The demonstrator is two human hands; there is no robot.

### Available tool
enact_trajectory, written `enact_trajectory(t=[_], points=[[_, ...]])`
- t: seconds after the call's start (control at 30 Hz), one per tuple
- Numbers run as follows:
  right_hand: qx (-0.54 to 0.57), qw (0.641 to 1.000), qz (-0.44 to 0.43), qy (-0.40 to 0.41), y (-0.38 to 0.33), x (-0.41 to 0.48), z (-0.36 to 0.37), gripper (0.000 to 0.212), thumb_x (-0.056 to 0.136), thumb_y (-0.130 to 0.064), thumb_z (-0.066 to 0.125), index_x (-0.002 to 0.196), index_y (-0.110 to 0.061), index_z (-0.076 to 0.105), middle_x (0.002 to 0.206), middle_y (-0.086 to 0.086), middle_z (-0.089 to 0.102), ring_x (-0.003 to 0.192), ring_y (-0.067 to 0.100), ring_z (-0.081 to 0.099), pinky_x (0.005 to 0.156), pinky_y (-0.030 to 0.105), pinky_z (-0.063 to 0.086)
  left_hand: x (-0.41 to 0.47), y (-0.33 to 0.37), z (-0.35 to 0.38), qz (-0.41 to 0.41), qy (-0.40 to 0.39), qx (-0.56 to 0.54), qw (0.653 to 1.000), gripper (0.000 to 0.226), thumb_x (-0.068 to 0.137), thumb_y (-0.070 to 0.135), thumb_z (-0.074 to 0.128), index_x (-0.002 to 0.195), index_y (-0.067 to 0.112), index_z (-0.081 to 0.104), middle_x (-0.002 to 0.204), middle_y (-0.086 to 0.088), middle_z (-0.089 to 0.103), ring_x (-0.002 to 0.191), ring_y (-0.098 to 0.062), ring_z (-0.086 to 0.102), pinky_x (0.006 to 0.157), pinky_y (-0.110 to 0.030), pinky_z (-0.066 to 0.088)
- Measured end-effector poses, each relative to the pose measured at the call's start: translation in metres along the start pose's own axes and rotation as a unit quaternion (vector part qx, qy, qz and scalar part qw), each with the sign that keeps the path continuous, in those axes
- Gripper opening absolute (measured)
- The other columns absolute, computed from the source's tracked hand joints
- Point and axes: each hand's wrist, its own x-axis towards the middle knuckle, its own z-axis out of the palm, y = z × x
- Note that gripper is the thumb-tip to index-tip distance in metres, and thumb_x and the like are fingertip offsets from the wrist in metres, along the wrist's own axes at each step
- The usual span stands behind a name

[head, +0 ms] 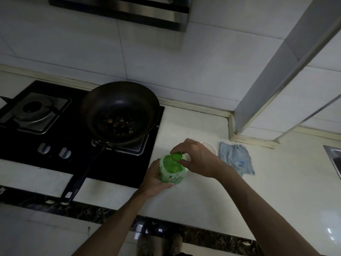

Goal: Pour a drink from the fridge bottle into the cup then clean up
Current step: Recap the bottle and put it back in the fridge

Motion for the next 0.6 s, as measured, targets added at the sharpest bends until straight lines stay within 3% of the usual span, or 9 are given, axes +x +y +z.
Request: enact_trajectory(t=[0.17,0.3,0.4,0.47,0.53,0.6], points=[[-0.026,0.999,0.036,0.025,-0.002,-0.001,0.004,0.039,0.081,-0.036,0.078,0.109,-0.012,0.066,0.097,0.003,0.067,0.085,0.016,0.056,0.077,0.033,0.051,0.0,0.0,0.0,0.001,-0.005,0.002,1.0,0.075,0.052,0.016,0.091,0.11,0.042,0.052,0.117,0.004,0.057,0.11,-0.01,0.061,0.084,-0.035,0.06],[-0.059,0.996,0.057,0.019,0.0,-0.004,0.003,0.044,0.08,-0.049,0.074,0.107,-0.017,0.065,0.087,-0.004,0.066,0.077,0.01,0.05,0.069,0.029,0.048,0.001,-0.001,-0.001,0.002,-0.002,0.013,1.0,0.078,0.05,0.022,0.092,0.116,0.036,0.052,0.117,0.008,0.057,0.11,-0.009,0.061,0.084,-0.036,0.06],[-0.089,0.995,0.049,0.021,0.004,-0.007,0.0,0.037,0.08,-0.053,0.071,0.078,-0.018,0.059,0.065,-0.007,0.054,0.06,0.009,0.043,0.059,0.033,0.049,0.0,-0.002,-0.001,0.004,-0.004,0.011,1.0,0.077,0.052,0.02,0.092,0.114,0.04,0.052,0.118,0.008,0.056,0.11,-0.007,0.06,0.086,-0.036,0.059],[-0.093,0.994,0.059,0.015,0.006,-0.011,-0.002,0.046,0.081,-0.056,0.068,0.064,-0.019,0.046,0.055,-0.009,0.041,0.05,0.006,0.033,0.055,0.035,0.047,0.0,-0.001,-0.001,0.006,-0.004,0.011,1.0,0.078,0.052,0.02,0.092,0.115,0.042,0.051,0.118,0.009,0.057,0.11,-0.007,0.061,0.086,-0.037,0.059],[-0.089,0.994,0.064,0.021,0.006,-0.013,-0.003,0.045,0.08,-0.059,0.063,0.07,-0.019,0.046,0.059,-0.008,0.043,0.052,0.006,0.034,0.057,0.037,0.049,0.0,-0.002,-0.001,0.006,-0.003,0.01,1.0,0.079,0.051,0.02,0.092,0.118,0.037,0.052,0.118,0.009,0.057,0.11,-0.007,0.061,0.087,-0.038,0.059],[-0.066,0.996,0.057,0.02,0.003,-0.014,-0.004,0.039,0.081,-0.052,0.068,0.096,-0.02,0.054,0.083,-0.005,0.056,0.069,0.009,0.046,0.066,0.037,0.053,0.0,-0.002,-0.001,0.004,-0.003,0.011,1.0,0.079,0.052,0.02,0.092,0.119,0.034,0.053,0.118,0.009,0.057,0.11,-0.007,0.061,0.086,-0.038,0.059]])
